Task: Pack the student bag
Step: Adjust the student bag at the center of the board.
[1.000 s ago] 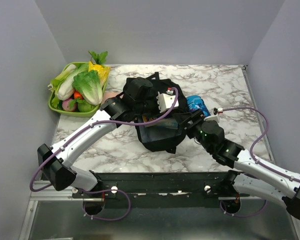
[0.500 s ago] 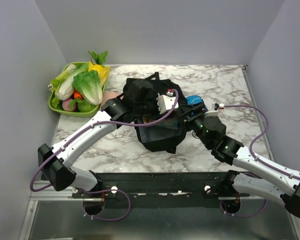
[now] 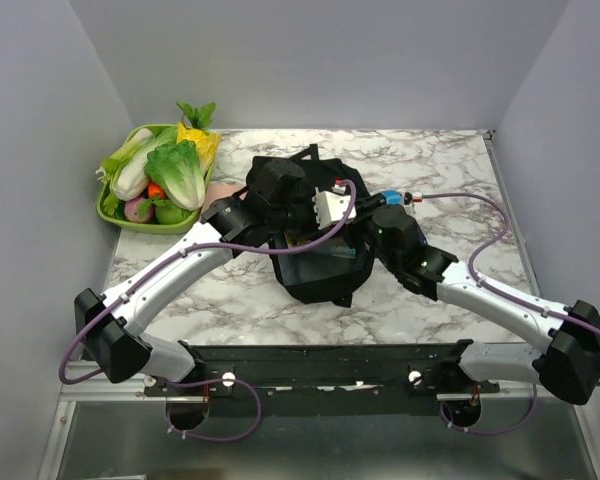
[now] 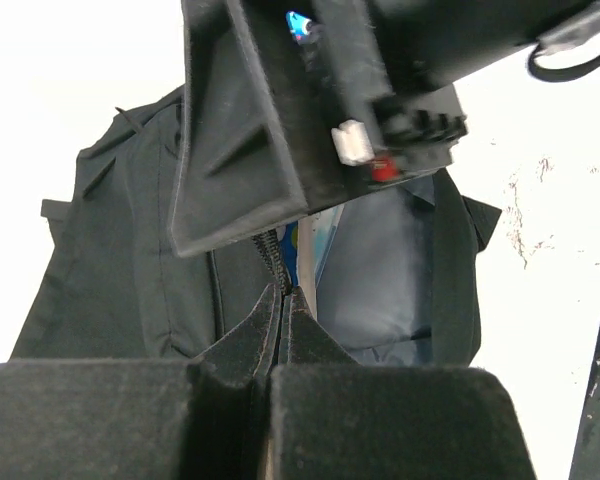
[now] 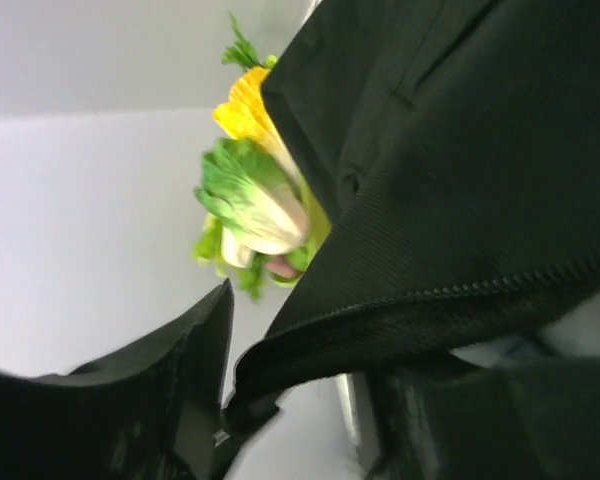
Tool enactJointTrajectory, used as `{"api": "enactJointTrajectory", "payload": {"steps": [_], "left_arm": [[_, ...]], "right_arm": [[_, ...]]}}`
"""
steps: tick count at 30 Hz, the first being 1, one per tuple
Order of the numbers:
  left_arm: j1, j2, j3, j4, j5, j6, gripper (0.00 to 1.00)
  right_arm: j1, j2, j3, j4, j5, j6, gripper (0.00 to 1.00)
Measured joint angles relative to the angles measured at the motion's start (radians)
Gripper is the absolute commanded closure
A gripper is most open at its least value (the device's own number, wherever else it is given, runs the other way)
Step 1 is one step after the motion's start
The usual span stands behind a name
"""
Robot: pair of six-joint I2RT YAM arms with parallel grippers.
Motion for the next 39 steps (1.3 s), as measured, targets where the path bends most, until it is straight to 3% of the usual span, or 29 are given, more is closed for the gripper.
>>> {"api": "enactJointTrajectory", "payload": {"steps": [1, 3, 6, 10, 16, 20, 28, 39], "left_arm": [[0.0, -0.002, 0.0, -0.003, 0.001, 0.003, 0.97], [0.0, -0.007, 0.0, -0.007, 0.001, 0.005, 0.8], [0.0, -0.02, -0.006, 0.0, -0.002, 0.012, 0.46], [0.066, -0.077, -0.068, 0.017, 0.011, 0.027, 0.35], [0.341, -0.12, -0.213, 0.053, 0.026, 0.13, 0.35], [0.435, -0.084, -0.343, 0.059, 0.023, 0.227, 0.35], [0.452, 0.049, -0.472, 0.17, -0.025, 0.347, 0.36], [0.428, 0.126, -0.545, 0.521, -0.096, 0.405, 0.35]], "right_arm": [[-0.003, 0.02, 0.021, -0.007, -0.006, 0.001, 0.97], [-0.01, 0.045, 0.068, -0.04, -0.006, -0.016, 0.99], [-0.015, 0.053, 0.14, -0.118, 0.02, -0.045, 0.99], [-0.055, 0.034, 0.192, -0.191, 0.078, -0.119, 0.99], [-0.131, -0.019, 0.2, -0.279, 0.144, -0.216, 0.99], [-0.138, -0.077, 0.2, -0.333, 0.192, -0.275, 0.99], [-0.15, -0.15, 0.197, -0.398, 0.249, -0.327, 0.99], [-0.15, -0.158, 0.168, -0.4, 0.263, -0.326, 0.99]]}}
